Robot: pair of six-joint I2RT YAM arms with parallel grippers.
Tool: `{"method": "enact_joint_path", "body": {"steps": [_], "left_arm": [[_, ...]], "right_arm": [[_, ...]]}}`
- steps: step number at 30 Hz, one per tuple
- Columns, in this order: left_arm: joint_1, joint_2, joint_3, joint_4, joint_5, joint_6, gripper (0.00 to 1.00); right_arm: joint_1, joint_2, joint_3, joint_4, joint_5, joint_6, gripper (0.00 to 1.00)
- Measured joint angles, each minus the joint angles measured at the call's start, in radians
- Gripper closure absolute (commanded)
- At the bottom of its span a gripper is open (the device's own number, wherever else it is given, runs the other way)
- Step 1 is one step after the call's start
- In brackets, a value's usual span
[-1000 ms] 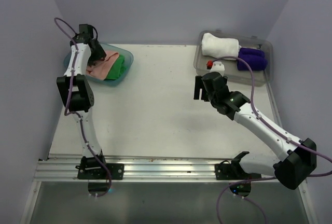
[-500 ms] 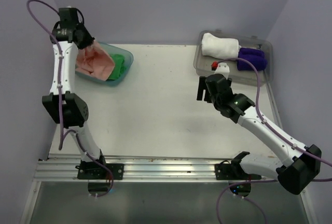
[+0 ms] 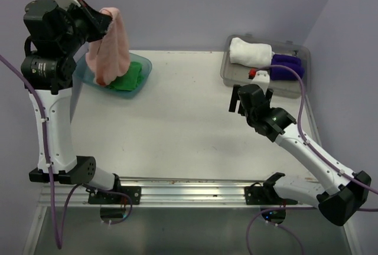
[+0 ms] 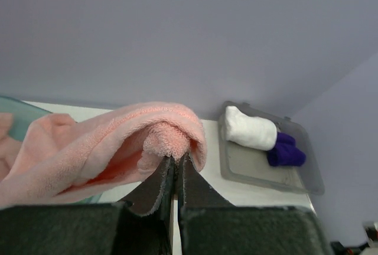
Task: Roll the towels
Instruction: Move the towel to the center of the board
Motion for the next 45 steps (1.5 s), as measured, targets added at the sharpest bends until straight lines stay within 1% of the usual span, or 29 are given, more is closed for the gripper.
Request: {"method": "enact_joint_path", "body": {"steps": [5, 12, 16, 18, 21, 22, 23, 24, 25, 27, 28, 29, 31, 33, 34, 36, 38, 39, 41, 43, 45], "left_arm": [[-0.114, -0.013, -0.06, 0.011, 0.095, -0.001, 1.0], [-0.216, -0.032, -0.198, 0.061, 0.181, -0.004, 1.0], [-0.28, -0.091, -0.394, 0.161, 0.216, -0.023, 1.0], [-0.357, -0.105, -0.516, 0.23, 0.217, -0.043, 1.0], [-0.524, -0.058, -0.671, 0.32, 0.219, -0.079, 1.0], [-0.577, -0.024, -0.709, 0.338, 0.218, -0.089, 0.92], [-0.623, 0.018, -0.737, 0.347, 0.219, -0.094, 0.82], [-0.661, 0.062, -0.756, 0.349, 0.219, -0.097, 0.59], [-0.69, 0.104, -0.771, 0.344, 0.219, -0.098, 0.43], [-0.719, 0.159, -0.776, 0.312, 0.208, -0.097, 0.16], [-0.724, 0.172, -0.776, 0.296, 0.188, -0.095, 0.15], [-0.722, 0.173, -0.776, 0.277, 0.167, -0.096, 0.15], [-0.703, 0.152, -0.768, 0.251, 0.132, -0.088, 0.19], [-0.656, 0.111, -0.766, 0.24, 0.113, -0.082, 0.23], [-0.621, 0.091, -0.766, 0.235, 0.105, -0.081, 0.24], [-0.512, 0.04, -0.779, 0.228, 0.082, -0.08, 0.24], [-0.377, -0.006, -0.81, 0.225, 0.045, -0.081, 0.21], [-0.311, -0.024, -0.832, 0.221, 0.022, -0.081, 0.18], [-0.208, -0.04, -0.872, 0.206, -0.026, -0.082, 0.16], [-0.154, -0.041, -0.92, 0.204, -0.069, -0.082, 0.15], [-0.128, -0.038, -0.99, 0.208, -0.09, -0.084, 0.14]], "right_arm": [[-0.046, -0.01, 0.0, -0.033, -0.007, 0.033, 0.13], [-0.278, -0.043, 0.0, -0.056, -0.118, 0.116, 0.13], [-0.357, -0.045, -0.005, -0.072, -0.185, 0.167, 0.13], [-0.382, -0.042, -0.013, -0.079, -0.218, 0.187, 0.13], [-0.407, -0.039, -0.027, -0.087, -0.248, 0.204, 0.13], [-0.414, -0.039, -0.031, -0.092, -0.253, 0.208, 0.13], [-0.42, -0.038, -0.032, -0.094, -0.26, 0.211, 0.13], [-0.425, -0.038, -0.032, -0.096, -0.266, 0.211, 0.13], [-0.43, -0.038, -0.033, -0.097, -0.27, 0.211, 0.13], [-0.436, -0.038, -0.033, -0.097, -0.271, 0.21, 0.13], [-0.438, -0.038, -0.033, -0.097, -0.271, 0.21, 0.13], [-0.438, -0.038, -0.034, -0.096, -0.272, 0.208, 0.13], [-0.438, -0.04, -0.04, -0.091, -0.284, 0.198, 0.13], [-0.438, -0.041, -0.05, -0.076, -0.312, 0.177, 0.13], [-0.438, -0.041, -0.057, -0.068, -0.333, 0.167, 0.13], [-0.436, -0.041, -0.076, -0.041, -0.379, 0.139, 0.13], [-0.412, -0.029, -0.088, -0.026, -0.409, 0.111, 0.13], [-0.389, -0.011, -0.088, -0.02, -0.414, 0.098, 0.12], [-0.319, 0.046, -0.086, -0.002, -0.418, 0.074, 0.12], [-0.256, 0.13, -0.086, 0.014, -0.434, 0.058, 0.12], [-0.221, 0.211, -0.086, 0.028, -0.459, 0.052, 0.12]]}}
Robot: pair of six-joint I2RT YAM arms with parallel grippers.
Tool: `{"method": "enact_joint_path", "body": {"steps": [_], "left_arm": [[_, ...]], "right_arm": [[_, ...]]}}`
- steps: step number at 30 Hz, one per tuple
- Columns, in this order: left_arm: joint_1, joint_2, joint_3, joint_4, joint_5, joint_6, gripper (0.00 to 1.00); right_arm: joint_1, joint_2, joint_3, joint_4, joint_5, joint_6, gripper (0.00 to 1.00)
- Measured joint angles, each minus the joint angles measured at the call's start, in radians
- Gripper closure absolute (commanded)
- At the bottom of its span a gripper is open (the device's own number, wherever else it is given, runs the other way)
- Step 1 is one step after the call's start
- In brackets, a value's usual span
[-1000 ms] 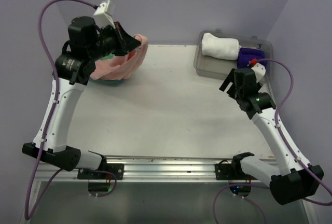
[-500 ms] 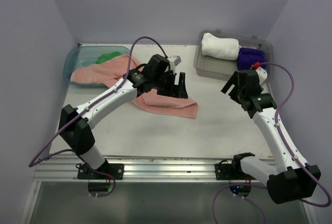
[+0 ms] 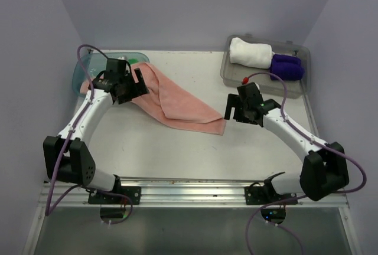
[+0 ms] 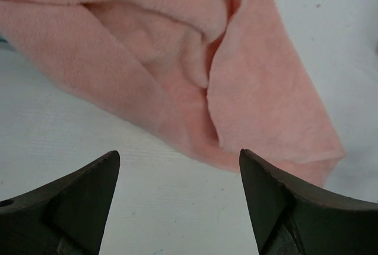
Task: Roll the towels
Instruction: Move the towel to the center of the board
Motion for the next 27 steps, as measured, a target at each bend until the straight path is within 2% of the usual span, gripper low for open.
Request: {"method": "enact_joint_path", "body": {"steps": [5, 8, 9, 11, 12, 14, 15, 16, 18, 19, 20, 22, 23, 25, 26, 27], "left_arm": [[0.045, 0.091, -0.105, 0.049, -0.003, -0.01, 0.16], [0.068, 0.173, -0.12, 0.091, -0.002, -0.026, 0.26], [0.072, 0.197, -0.12, 0.107, -0.002, -0.029, 0.37], [0.073, 0.232, -0.119, 0.129, -0.001, -0.038, 0.49], [0.073, 0.244, -0.118, 0.134, 0.0, -0.039, 0.64], [0.072, 0.251, -0.117, 0.14, 0.001, -0.044, 0.79], [0.072, 0.251, -0.116, 0.139, 0.001, -0.044, 0.93], [0.072, 0.25, -0.112, 0.14, 0.001, -0.046, 1.0], [0.072, 0.246, -0.101, 0.14, 0.001, -0.044, 1.0], [0.072, 0.241, -0.098, 0.142, 0.001, -0.043, 1.0], [0.072, 0.233, -0.096, 0.14, 0.001, -0.043, 1.0], [0.072, 0.214, -0.091, 0.139, 0.001, -0.043, 1.0], [0.072, 0.203, -0.089, 0.138, 0.001, -0.042, 1.0], [0.072, 0.177, -0.079, 0.134, 0.001, -0.041, 1.0], [0.072, 0.163, -0.069, 0.127, 0.002, -0.04, 1.0], [0.072, 0.15, -0.055, 0.12, 0.002, -0.037, 1.0]], "right_arm": [[0.005, 0.104, -0.006, 0.017, -0.024, -0.001, 0.11], [0.005, 0.13, -0.006, 0.047, -0.028, -0.003, 0.1], [0.005, 0.147, -0.005, 0.062, -0.032, -0.006, 0.1], [0.005, 0.196, -0.001, 0.09, -0.047, -0.008, 0.11], [0.005, 0.23, 0.002, 0.103, -0.052, -0.009, 0.11], [0.005, 0.3, 0.005, 0.132, -0.075, -0.009, 0.11], [0.005, 0.333, 0.005, 0.143, -0.082, -0.008, 0.12], [0.006, 0.36, 0.005, 0.154, -0.09, -0.008, 0.12], [0.009, 0.372, 0.019, 0.184, -0.106, -0.006, 0.16], [0.013, 0.378, 0.02, 0.209, -0.111, -0.003, 0.21], [0.016, 0.386, 0.02, 0.233, -0.122, 0.001, 0.31], [0.027, 0.396, 0.023, 0.256, -0.126, 0.01, 0.46], [0.034, 0.406, 0.027, 0.267, -0.128, 0.011, 0.64], [0.055, 0.429, 0.043, 0.287, -0.13, 0.02, 0.91], [0.066, 0.443, 0.055, 0.29, -0.13, 0.024, 1.0], [0.074, 0.455, 0.068, 0.291, -0.131, 0.026, 1.0]]}}
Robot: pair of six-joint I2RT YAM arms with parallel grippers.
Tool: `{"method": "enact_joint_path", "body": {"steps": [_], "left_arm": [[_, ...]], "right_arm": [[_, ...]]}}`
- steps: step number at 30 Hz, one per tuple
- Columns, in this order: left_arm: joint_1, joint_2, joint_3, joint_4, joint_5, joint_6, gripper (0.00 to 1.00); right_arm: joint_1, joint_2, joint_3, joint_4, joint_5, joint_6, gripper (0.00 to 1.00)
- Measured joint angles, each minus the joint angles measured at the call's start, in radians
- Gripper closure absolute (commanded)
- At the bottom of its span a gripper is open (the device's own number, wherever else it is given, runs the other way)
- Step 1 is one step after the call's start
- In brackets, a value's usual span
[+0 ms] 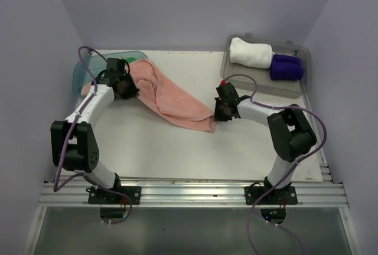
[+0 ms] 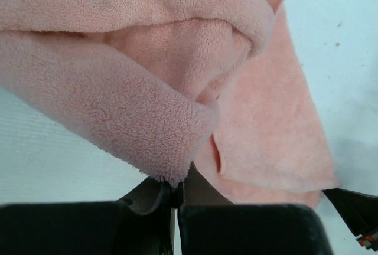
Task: Roll the towels
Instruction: Move the towel to the center of the board
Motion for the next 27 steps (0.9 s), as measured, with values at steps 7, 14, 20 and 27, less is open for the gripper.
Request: {"method": "enact_joint_path", "body": {"steps": [7, 14, 20, 27], "left_arm": [[0.001, -0.029, 0.219, -0.091, -0.011, 0.045, 1.0], [0.089, -0.026, 0.551, -0.199, -0.007, 0.111, 1.0], [0.262, -0.008, 0.795, -0.24, 0.051, 0.121, 1.0], [0.29, -0.057, 0.887, -0.229, 0.198, 0.121, 1.0]], "right_arm": [[0.028, 0.018, 0.184, -0.032, -0.002, 0.02, 1.0], [0.026, -0.087, 0.511, -0.057, -0.009, 0.047, 1.0], [0.035, -0.162, 0.692, -0.015, -0.052, 0.077, 1.0], [0.051, -0.257, 0.694, -0.017, -0.071, 0.088, 1.0]]}}
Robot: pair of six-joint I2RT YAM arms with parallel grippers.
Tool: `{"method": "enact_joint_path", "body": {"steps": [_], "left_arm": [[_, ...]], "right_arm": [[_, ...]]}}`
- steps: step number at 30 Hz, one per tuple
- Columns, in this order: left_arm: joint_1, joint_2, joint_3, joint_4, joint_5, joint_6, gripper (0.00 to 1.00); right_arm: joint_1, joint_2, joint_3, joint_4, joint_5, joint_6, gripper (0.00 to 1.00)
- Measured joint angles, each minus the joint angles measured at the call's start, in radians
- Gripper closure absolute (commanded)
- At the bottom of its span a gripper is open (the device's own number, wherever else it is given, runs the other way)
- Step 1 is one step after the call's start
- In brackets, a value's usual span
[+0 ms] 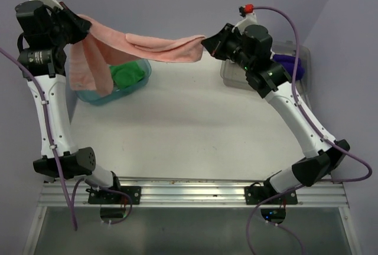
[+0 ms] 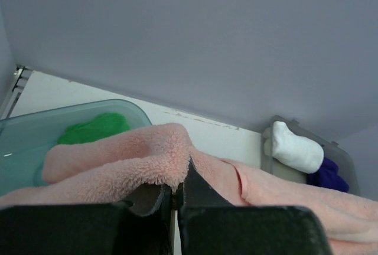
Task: Roll the towels
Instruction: Move the towel to the center of the board
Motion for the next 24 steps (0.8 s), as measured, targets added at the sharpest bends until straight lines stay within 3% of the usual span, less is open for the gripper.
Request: {"method": "enact_joint_path", "body": {"steps": [8, 12, 16, 18, 19, 20, 22, 24], "left_arm": [[-0.002, -0.246, -0.068, 0.146, 0.247, -0.051, 1.0], [-0.014, -0.436, -0.344, 0.313, 0.378, -0.1, 1.0], [-0.124, -0.531, -0.665, 0.404, 0.404, -0.122, 1.0], [-0.216, -0.537, -0.839, 0.428, 0.397, -0.141, 0.57], [-0.266, -0.526, -0.93, 0.451, 0.396, -0.152, 0.28], [-0.304, -0.512, -1.008, 0.453, 0.393, -0.163, 0.2], [-0.367, -0.48, -1.123, 0.433, 0.393, -0.19, 0.18], [-0.394, -0.458, -1.152, 0.377, 0.37, -0.185, 0.19]], "right_arm": [[-0.002, -0.197, -0.066, -0.063, 0.103, -0.046, 1.0], [-0.016, -0.321, -0.223, -0.098, 0.198, -0.081, 1.0], [-0.051, -0.388, -0.441, -0.147, 0.287, -0.1, 1.0], [-0.079, -0.404, -0.583, -0.17, 0.328, -0.105, 0.99], [-0.099, -0.404, -0.649, -0.186, 0.344, -0.107, 0.76], [-0.127, -0.404, -0.713, -0.196, 0.34, -0.107, 0.66], [-0.208, -0.394, -0.799, -0.237, 0.33, -0.113, 0.54], [-0.311, -0.369, -0.83, -0.28, 0.318, -0.118, 0.53]]}}
